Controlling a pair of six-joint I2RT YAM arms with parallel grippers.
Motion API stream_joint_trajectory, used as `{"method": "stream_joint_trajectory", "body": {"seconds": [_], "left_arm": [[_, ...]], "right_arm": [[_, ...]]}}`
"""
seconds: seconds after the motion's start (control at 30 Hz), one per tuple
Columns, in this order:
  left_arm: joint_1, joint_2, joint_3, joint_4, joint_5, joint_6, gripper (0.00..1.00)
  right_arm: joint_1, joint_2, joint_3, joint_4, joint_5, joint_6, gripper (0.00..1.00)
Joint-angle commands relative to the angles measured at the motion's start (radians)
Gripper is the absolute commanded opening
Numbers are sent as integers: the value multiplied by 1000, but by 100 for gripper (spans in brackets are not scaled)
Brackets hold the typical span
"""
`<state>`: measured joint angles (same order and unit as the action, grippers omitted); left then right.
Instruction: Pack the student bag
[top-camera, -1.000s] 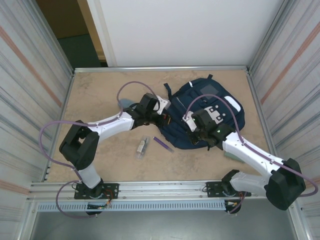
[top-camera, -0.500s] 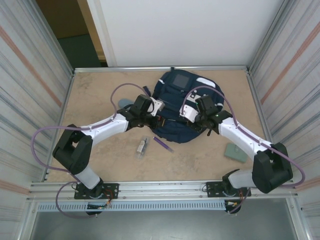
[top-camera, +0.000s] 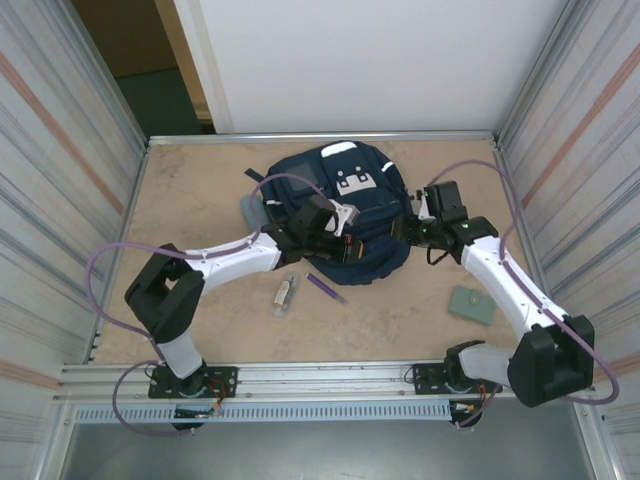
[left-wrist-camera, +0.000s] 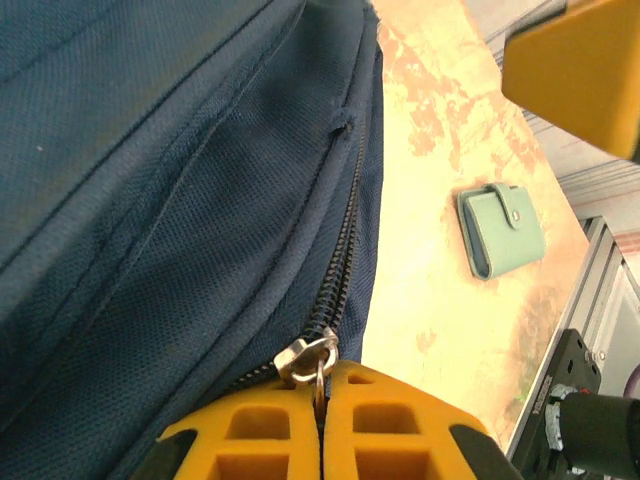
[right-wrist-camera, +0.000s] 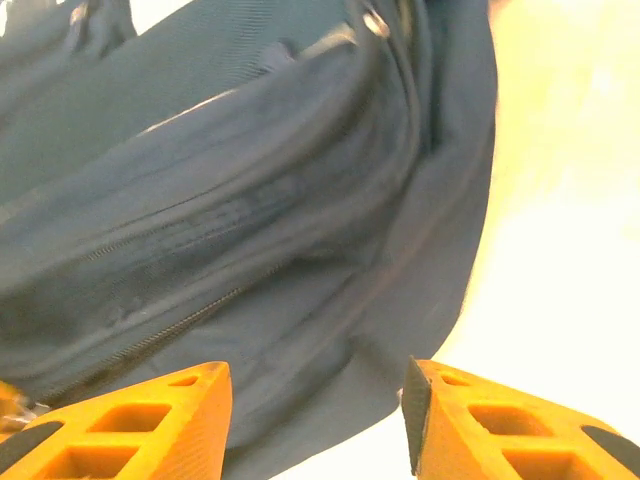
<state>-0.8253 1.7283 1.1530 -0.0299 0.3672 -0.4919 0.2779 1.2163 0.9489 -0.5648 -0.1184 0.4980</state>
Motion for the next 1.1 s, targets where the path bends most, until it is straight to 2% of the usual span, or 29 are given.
{"method": "stream_joint_trajectory", "body": {"seconds": [0.0,0.1,0.27,0.4,0.53,0.6,0.73,0.83,0.93,1.0,1.07], "left_arm": [[-19,18,56,87,30,12,0],[-39,40,63,102,51,34,0],[-74,58,78,106,48,70,0],[-82,66,88,110,49,64,0],[-87,65,84,137,67,68,0],[-91,64,88,137,70,81,0],[-84,40,63,151,46,83,0],[-71,5,45,94,-14,152,0],[-56,-24,40,-60,-210,235,0],[-46,-35,-1,-104,-333,287,0],[-19,-49,-42,-115,-321,307,0]], "right_arm": [[-10,-26,-78,-39,-195,470,50],[3,-20,-93,47,-262,589,53],[15,3,-46,40,-227,695,55],[36,12,-72,79,-174,765,57],[43,64,-110,180,-209,839,56],[46,101,-99,206,-241,833,48],[44,131,-92,202,-261,814,22],[16,105,-111,181,-234,797,2],[-43,77,-102,131,-231,739,0],[-94,69,-92,105,-239,690,0],[-144,90,-68,86,-272,607,0]]}}
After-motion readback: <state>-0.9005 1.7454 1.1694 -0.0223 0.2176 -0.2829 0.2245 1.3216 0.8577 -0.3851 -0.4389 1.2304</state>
